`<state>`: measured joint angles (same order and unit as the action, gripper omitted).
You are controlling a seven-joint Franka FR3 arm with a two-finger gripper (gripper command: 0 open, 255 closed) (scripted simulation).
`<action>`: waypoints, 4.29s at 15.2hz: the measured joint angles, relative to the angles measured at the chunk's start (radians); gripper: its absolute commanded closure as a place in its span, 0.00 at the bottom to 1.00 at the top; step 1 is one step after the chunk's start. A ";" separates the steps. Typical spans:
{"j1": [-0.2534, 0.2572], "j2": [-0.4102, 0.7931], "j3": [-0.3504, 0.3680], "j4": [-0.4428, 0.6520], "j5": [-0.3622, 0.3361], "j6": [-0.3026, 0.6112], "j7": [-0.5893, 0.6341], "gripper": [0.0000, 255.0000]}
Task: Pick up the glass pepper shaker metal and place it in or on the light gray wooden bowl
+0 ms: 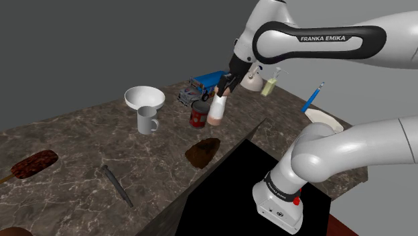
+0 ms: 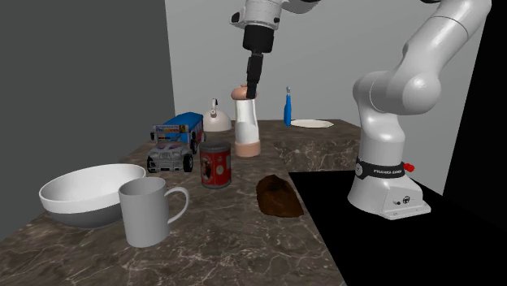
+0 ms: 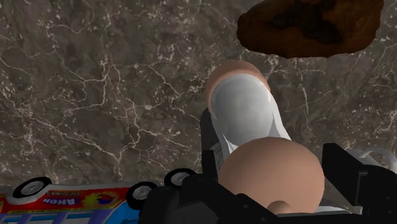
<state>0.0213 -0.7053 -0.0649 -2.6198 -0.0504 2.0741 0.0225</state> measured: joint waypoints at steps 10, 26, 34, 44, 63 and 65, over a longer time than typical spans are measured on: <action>0.002 -0.013 0.004 0.125 0.004 -0.138 -0.002 1.00; 0.046 0.442 0.086 0.608 0.033 -0.169 0.103 1.00; 0.072 0.768 0.124 1.027 0.015 -0.264 0.168 1.00; 0.116 1.123 0.140 1.538 -0.019 -0.424 0.214 1.00; 0.107 1.067 0.139 1.193 -0.018 -0.134 0.226 1.00; 0.107 1.068 0.139 1.168 -0.019 -0.108 0.227 1.00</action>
<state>0.1281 0.3631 0.0739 -1.4514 -0.0692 1.9661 0.2499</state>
